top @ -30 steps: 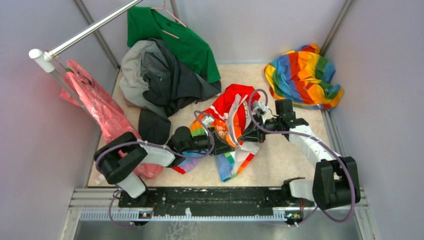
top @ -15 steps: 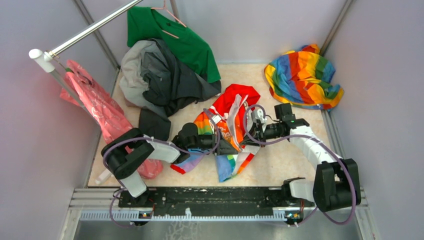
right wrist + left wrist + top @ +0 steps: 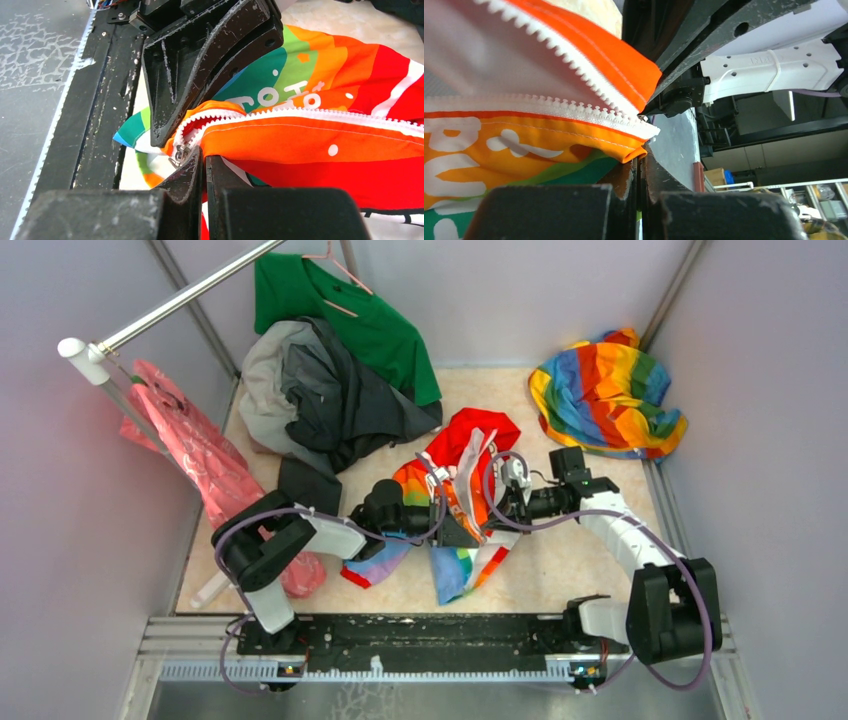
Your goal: Zip up the jacket
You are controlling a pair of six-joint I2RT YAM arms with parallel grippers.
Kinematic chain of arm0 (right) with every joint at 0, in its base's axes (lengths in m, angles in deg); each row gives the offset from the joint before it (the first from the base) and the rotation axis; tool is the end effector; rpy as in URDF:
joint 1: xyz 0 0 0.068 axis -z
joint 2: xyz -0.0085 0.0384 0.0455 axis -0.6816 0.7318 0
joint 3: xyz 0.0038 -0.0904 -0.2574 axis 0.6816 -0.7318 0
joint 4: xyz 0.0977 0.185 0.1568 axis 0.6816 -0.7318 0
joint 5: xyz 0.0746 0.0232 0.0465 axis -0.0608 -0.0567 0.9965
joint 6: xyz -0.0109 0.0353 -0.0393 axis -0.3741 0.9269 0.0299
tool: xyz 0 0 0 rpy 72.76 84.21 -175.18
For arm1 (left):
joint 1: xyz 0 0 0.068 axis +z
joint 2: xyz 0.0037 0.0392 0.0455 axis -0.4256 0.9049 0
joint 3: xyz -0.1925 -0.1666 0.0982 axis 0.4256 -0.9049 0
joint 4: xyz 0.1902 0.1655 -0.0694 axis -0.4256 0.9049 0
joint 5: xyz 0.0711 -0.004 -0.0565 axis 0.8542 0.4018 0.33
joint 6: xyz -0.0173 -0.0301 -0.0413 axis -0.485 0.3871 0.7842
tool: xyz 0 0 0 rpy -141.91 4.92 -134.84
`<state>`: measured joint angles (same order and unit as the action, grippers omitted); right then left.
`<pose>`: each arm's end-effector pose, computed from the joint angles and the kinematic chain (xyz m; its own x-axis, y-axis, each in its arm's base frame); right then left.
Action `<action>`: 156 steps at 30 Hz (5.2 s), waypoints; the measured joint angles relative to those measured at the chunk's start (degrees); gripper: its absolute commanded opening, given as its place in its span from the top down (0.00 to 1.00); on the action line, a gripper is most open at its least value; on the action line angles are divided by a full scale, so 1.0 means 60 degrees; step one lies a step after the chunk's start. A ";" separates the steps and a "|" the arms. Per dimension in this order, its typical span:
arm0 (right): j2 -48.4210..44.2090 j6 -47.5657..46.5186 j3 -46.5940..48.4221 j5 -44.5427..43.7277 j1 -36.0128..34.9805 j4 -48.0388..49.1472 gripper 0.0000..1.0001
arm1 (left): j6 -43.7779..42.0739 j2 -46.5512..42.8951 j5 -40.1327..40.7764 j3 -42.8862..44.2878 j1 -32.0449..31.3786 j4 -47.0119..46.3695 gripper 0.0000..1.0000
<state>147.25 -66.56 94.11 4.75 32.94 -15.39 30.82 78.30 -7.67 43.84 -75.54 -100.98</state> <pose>0.2021 0.0705 0.2224 -0.0970 -0.2551 -0.9621 -0.9943 -0.0187 0.1052 0.1908 -0.2673 0.1715 -0.8447 0.0577 -0.5321 0.5342 0.0285 -0.8449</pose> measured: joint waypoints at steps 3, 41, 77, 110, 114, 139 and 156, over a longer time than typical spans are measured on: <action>0.0000 0.0321 0.0000 -0.0146 0.0004 0.0226 0.95 | 0.0229 0.0098 -0.0022 -0.0018 0.0131 -0.0004 1.00; -0.0739 -0.2339 -0.0794 0.1045 0.0885 -0.2404 0.46 | 0.1836 0.1388 -0.1093 -0.0018 0.0809 -0.1588 1.00; -0.0433 0.1009 -0.1147 0.2036 0.0878 -0.0459 0.40 | 0.2244 0.1614 -0.1151 -0.0018 0.0809 -0.2554 1.00; 0.0933 0.1450 0.0237 -0.0616 0.0302 -0.1734 0.51 | 0.4929 0.3013 -0.0149 -0.0193 0.0769 -0.4419 1.00; 0.0747 0.2149 0.0055 -0.0743 0.0109 -0.0947 0.52 | 0.5082 0.3064 -0.0109 -0.0193 0.0725 -0.4422 1.00; 0.0488 0.0787 0.0029 -0.1490 -0.0011 -0.1235 0.64 | 0.5300 0.3169 -0.0076 -0.0168 0.0681 -0.4426 1.00; -0.0033 -0.2470 -0.0448 -0.1435 -0.0015 -0.2218 0.65 | 0.4827 0.2962 -0.0087 -0.0160 0.0681 -0.4430 1.00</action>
<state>147.06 -81.37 91.42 -3.86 32.86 -28.70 59.78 96.07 -8.19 42.88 -71.45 -127.56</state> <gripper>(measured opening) 0.346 0.016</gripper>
